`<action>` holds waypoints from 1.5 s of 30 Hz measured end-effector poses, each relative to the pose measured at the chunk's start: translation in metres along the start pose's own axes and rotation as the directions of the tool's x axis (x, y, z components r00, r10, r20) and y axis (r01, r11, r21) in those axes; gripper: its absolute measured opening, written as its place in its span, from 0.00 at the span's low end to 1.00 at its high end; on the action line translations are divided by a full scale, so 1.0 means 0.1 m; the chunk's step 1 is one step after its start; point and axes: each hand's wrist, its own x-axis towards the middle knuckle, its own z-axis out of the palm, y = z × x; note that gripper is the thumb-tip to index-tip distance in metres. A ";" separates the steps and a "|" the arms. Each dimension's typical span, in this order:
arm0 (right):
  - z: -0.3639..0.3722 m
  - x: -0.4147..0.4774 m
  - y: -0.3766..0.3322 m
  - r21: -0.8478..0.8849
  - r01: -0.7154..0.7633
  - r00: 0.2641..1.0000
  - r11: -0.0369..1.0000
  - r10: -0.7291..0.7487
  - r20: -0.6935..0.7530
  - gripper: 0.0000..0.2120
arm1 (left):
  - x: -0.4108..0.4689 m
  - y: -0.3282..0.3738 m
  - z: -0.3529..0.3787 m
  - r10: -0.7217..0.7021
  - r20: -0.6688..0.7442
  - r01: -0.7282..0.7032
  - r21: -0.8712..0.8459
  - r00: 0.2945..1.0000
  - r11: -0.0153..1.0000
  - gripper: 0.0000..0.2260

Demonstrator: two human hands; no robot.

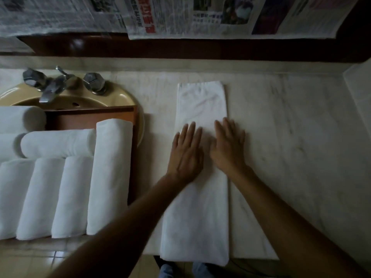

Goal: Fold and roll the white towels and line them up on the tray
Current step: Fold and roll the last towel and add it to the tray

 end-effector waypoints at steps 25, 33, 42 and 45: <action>-0.04 1.34 0.04 -0.058 0.136 0.985 0.989 -0.129 0.117 0.29 | 1.56 -0.68 -0.21 0.050 0.096 -0.070 0.220 0.994 0.973 0.30; -0.13 1.08 0.17 -0.003 -0.014 0.998 1.000 0.014 0.058 0.29 | 1.34 -0.72 -0.48 -0.098 -0.011 0.098 0.246 0.995 0.964 0.29; 0.00 -0.03 0.31 -0.159 -0.041 0.999 0.986 0.040 -0.011 0.29 | 0.20 -0.87 -0.21 -0.126 -0.018 0.128 0.163 0.992 0.978 0.31; -0.09 -0.22 0.20 -0.088 -0.063 0.998 0.994 0.062 -0.019 0.29 | -0.07 -0.47 -0.19 -0.091 -0.057 0.098 0.152 0.994 0.983 0.30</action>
